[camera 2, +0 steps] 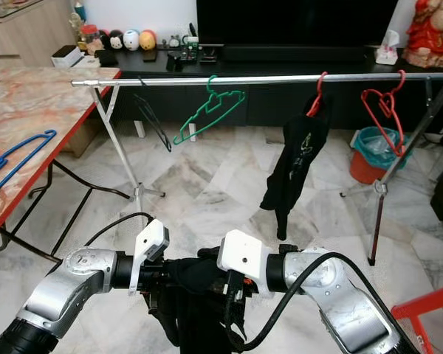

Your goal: Hang hanger

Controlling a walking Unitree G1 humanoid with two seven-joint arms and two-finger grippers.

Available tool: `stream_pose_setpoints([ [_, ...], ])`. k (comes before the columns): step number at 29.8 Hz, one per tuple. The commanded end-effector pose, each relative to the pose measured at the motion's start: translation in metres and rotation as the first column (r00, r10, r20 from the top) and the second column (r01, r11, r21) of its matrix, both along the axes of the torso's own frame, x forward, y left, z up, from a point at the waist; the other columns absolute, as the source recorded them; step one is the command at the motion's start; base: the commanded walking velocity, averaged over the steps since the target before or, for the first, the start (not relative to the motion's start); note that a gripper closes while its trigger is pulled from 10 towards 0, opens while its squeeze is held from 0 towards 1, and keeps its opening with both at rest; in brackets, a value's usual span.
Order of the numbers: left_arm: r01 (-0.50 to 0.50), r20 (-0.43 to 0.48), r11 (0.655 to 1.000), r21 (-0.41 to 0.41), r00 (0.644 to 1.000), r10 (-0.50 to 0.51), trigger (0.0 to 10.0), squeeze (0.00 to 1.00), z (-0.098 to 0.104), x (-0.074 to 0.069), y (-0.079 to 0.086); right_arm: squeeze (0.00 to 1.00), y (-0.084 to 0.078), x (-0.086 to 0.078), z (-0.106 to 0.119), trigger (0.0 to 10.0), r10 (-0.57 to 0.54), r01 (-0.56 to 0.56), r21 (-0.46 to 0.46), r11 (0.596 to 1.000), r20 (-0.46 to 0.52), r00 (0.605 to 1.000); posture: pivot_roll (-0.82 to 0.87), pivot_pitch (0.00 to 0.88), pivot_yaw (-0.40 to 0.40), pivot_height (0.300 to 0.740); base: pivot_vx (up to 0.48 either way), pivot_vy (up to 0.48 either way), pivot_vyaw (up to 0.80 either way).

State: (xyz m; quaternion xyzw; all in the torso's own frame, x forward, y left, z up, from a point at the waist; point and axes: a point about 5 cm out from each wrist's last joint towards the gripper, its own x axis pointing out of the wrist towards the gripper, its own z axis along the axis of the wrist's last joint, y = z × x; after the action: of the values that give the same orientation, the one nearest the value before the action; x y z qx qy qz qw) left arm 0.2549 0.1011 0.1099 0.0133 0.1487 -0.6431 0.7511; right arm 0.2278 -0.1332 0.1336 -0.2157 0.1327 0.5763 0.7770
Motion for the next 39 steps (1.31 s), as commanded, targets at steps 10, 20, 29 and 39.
stream_pose_setpoints([
  [10, -0.022, 0.014, 0.999, -0.03, 1.0, 0.022, 0.0, 0.0, 0.008, 0.004, 0.004, 1.0, -0.05, -0.001, -0.009, 10.0, -0.27, 0.271, -0.038, 0.962, 0.018, 0.963, 0.01, 0.025, 0.029, 0.74, 0.0, 0.0, 0.0],
  [20, -0.02, 0.016, 0.998, -0.059, 1.0, 0.021, 0.0, 0.0, 0.013, 0.006, 0.003, 0.0, -0.08, 0.0, -0.058, 10.0, -0.629, 0.652, 0.106, 0.75, -0.191, 0.754, 0.01, 0.028, 0.029, 0.74, 0.0, 0.0, 0.0],
  [29, -0.074, 0.03, 0.989, -0.125, 0.996, 0.079, 10.0, 0.0, 0.023, 0.013, 0.001, 0.0, -0.089, -0.028, -0.106, 10.0, -0.631, 0.744, 0.11, 0.659, -0.457, 0.627, 0.02, 0.026, 0.025, 0.74, 0.0, 0.0, 0.0],
  [39, -0.075, 0.019, 0.973, -0.218, 0.997, 0.081, 10.0, 0.0, 0.037, 0.015, 0.004, 0.0, -0.094, -0.065, -0.134, 10.0, -0.523, 0.763, 0.136, 0.632, -0.652, 0.549, 0.02, 0.02, 0.025, 0.74, 0.0, 0.0, 0.0],
])
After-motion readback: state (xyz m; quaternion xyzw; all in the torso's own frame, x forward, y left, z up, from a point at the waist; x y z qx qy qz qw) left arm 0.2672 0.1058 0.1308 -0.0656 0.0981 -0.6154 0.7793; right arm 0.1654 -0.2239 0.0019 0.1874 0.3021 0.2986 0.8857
